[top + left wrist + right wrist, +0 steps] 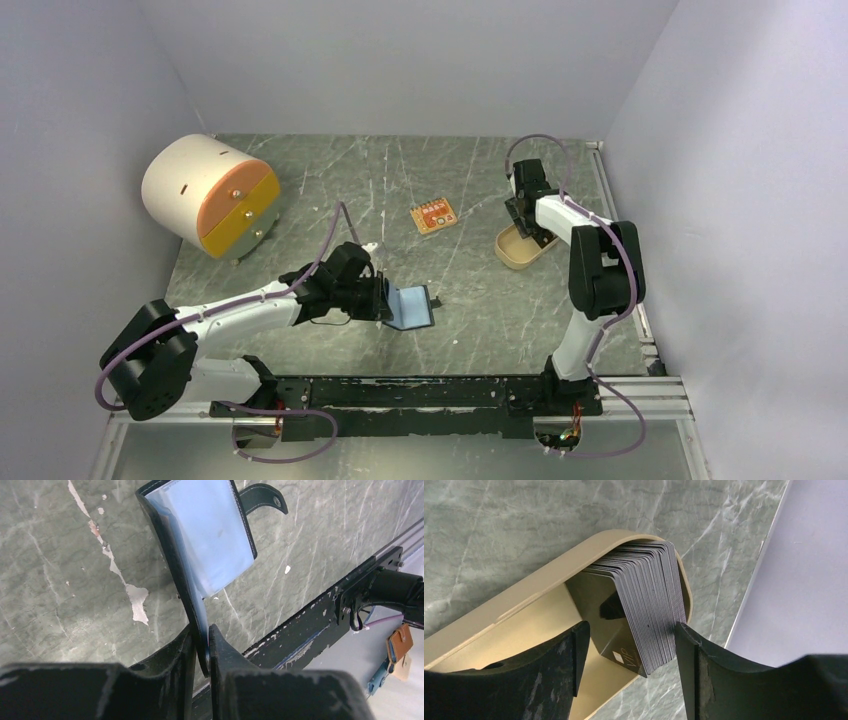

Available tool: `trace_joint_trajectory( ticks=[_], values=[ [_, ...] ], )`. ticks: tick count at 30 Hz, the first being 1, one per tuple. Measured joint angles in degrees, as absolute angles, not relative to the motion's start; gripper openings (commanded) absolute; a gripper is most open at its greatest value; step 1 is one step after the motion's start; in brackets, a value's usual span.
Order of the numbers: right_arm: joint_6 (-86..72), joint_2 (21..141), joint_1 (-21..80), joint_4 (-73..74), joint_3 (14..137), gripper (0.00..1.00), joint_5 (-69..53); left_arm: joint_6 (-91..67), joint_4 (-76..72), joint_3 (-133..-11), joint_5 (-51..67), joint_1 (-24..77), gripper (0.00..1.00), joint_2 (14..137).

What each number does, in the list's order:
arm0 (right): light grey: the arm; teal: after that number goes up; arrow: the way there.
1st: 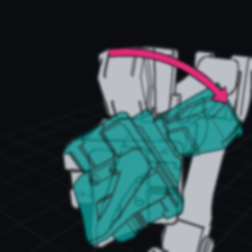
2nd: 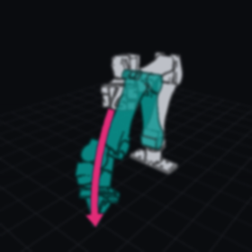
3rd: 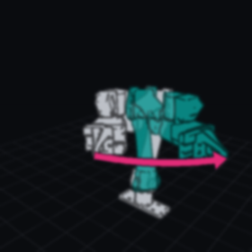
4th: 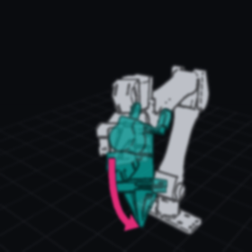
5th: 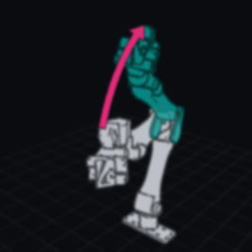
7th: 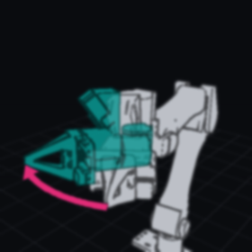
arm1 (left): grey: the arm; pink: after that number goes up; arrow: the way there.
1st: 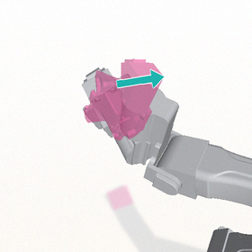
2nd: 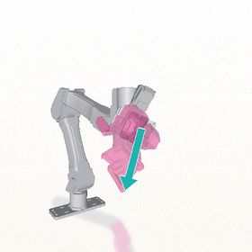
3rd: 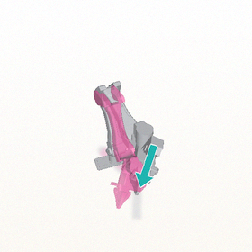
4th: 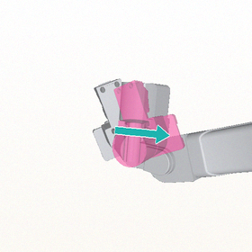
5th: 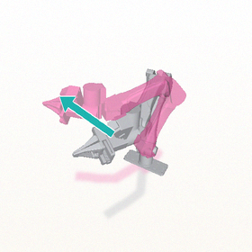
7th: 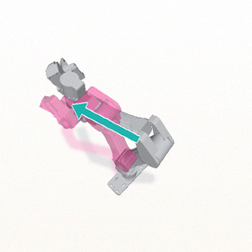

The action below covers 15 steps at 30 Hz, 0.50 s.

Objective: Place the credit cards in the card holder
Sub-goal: Pick up the credit card from the storage box.

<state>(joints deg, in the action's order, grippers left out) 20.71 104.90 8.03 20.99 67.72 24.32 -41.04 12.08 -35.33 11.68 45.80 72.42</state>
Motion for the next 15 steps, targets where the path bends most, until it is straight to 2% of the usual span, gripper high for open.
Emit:
trace_joint_trajectory(
  ticks=[8, 15],
  values=[
    [20.29, 105.21, 7.88, 21.28, 67.83, 0.56, 26.61, -38.76, 11.77, -35.33, 14.26, 45.78, 0.19, 73.6],
    [19.79, 105.21, 7.88, 21.26, 67.83, 0.52, 27.44, -38.37, 11.75, -35.33, 14.85, 45.78, 0.19, 73.73]
  ],
)
